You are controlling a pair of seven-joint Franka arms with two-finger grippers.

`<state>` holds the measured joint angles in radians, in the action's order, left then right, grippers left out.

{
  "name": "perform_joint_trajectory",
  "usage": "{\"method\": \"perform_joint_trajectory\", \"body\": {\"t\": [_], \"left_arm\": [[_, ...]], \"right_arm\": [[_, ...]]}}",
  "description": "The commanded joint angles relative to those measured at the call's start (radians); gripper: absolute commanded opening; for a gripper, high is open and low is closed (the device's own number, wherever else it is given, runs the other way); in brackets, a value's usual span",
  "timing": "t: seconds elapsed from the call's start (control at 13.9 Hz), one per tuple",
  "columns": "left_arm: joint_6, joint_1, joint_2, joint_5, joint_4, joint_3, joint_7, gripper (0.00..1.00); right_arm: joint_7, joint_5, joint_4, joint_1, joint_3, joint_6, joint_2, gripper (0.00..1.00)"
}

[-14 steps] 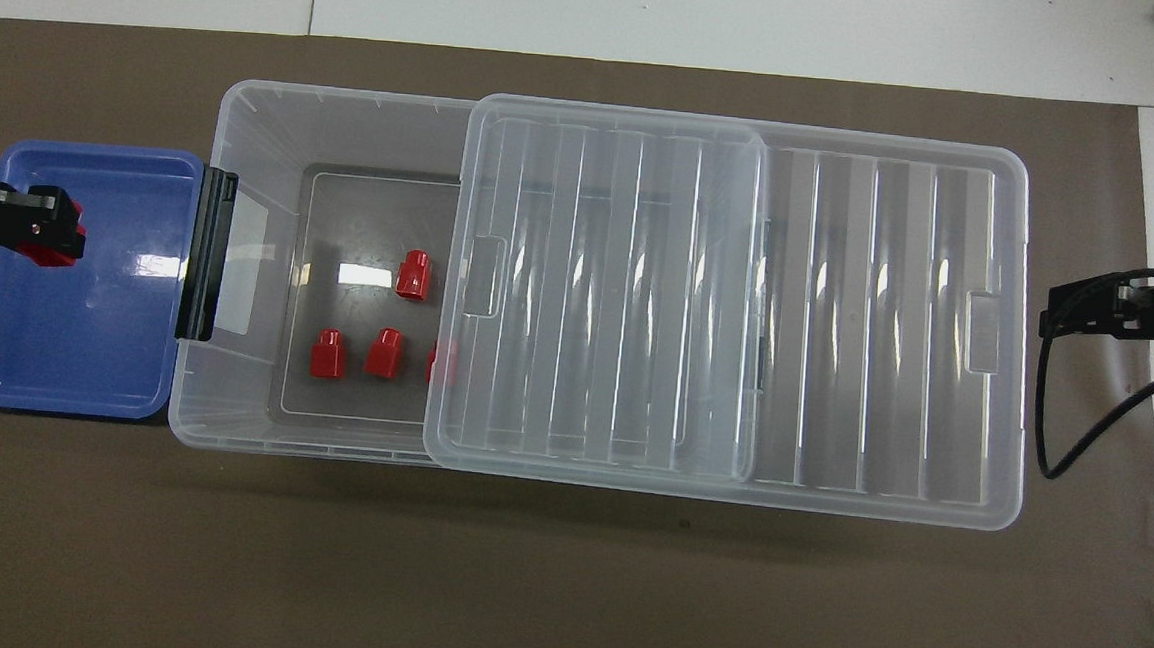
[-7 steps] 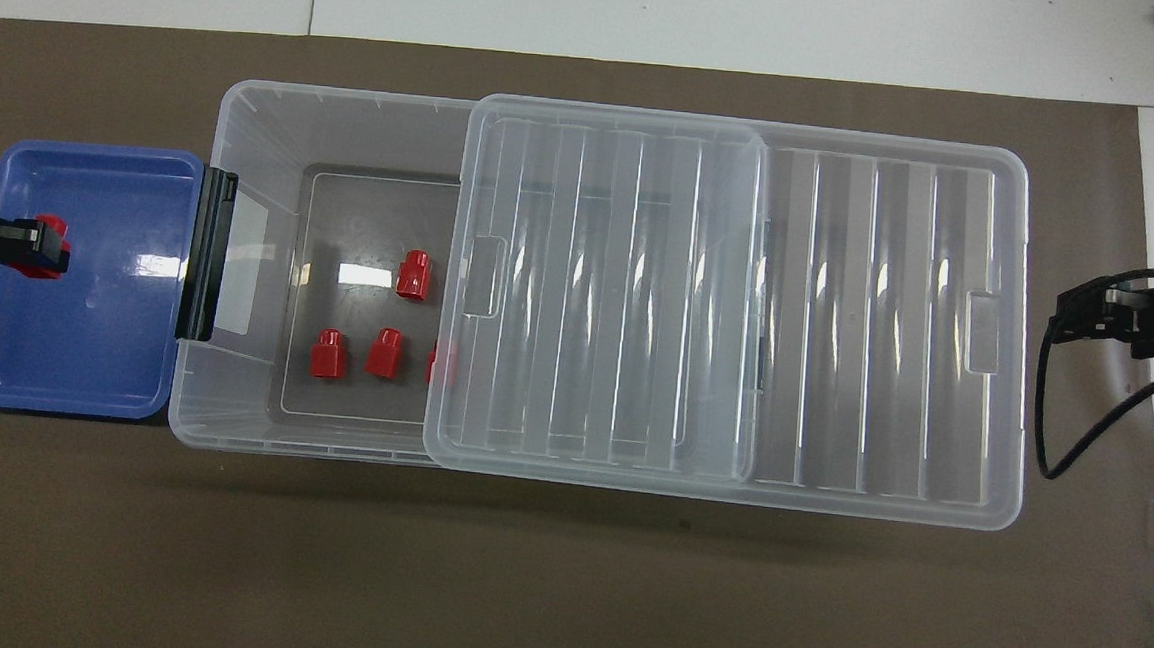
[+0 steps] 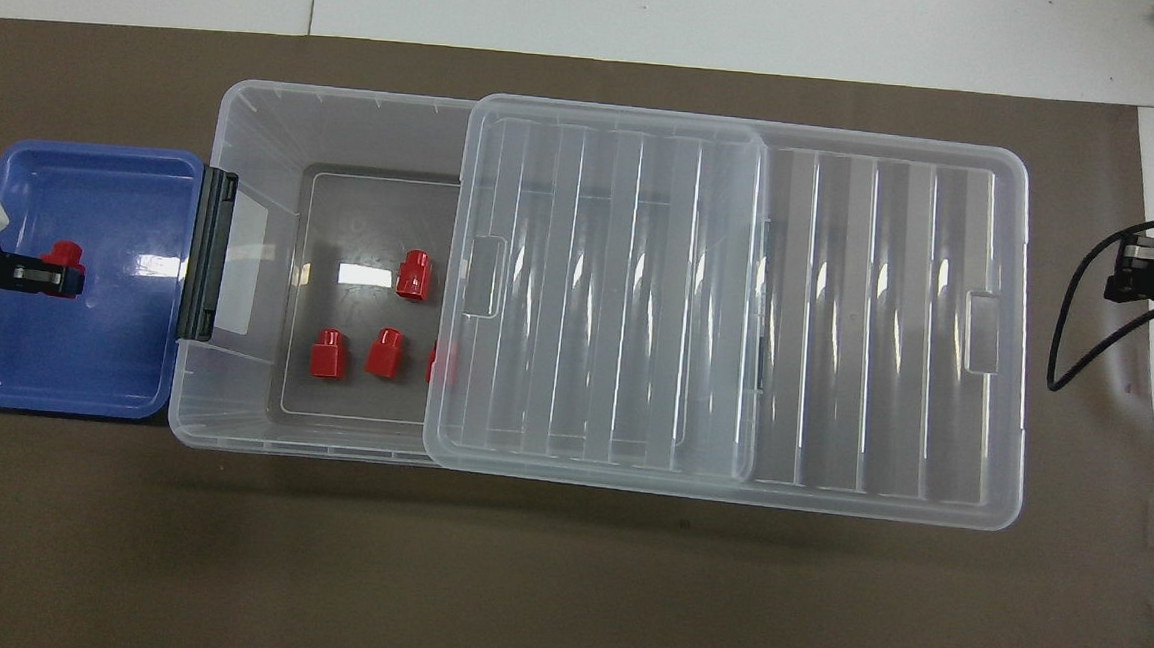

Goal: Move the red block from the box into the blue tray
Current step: 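Move the right gripper to the far edge of the clear lid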

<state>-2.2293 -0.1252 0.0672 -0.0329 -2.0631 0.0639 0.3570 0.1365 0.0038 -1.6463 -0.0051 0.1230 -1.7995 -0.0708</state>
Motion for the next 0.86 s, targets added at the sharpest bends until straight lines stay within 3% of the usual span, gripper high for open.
{"method": "perform_joint_trajectory", "body": {"t": [0.0, 0.43, 0.79], "left_arm": [[-0.067, -0.021, 0.015, 0.008, -0.04, -0.01, 0.004, 0.0], [-0.208, -0.046, 0.101, 0.008, -0.052, -0.009, -0.089, 0.0], [-0.224, -0.054, 0.106, 0.008, -0.081, -0.01, -0.101, 0.0]], "right_arm": [[-0.056, 0.031, 0.011, 0.001, 0.029, -0.079, -0.065, 0.0], [-0.119, 0.051, 0.072, -0.004, 0.035, -0.178, -0.222, 0.0], [-0.144, 0.061, 0.072, -0.003, 0.026, -0.196, -0.228, 0.0]]}}
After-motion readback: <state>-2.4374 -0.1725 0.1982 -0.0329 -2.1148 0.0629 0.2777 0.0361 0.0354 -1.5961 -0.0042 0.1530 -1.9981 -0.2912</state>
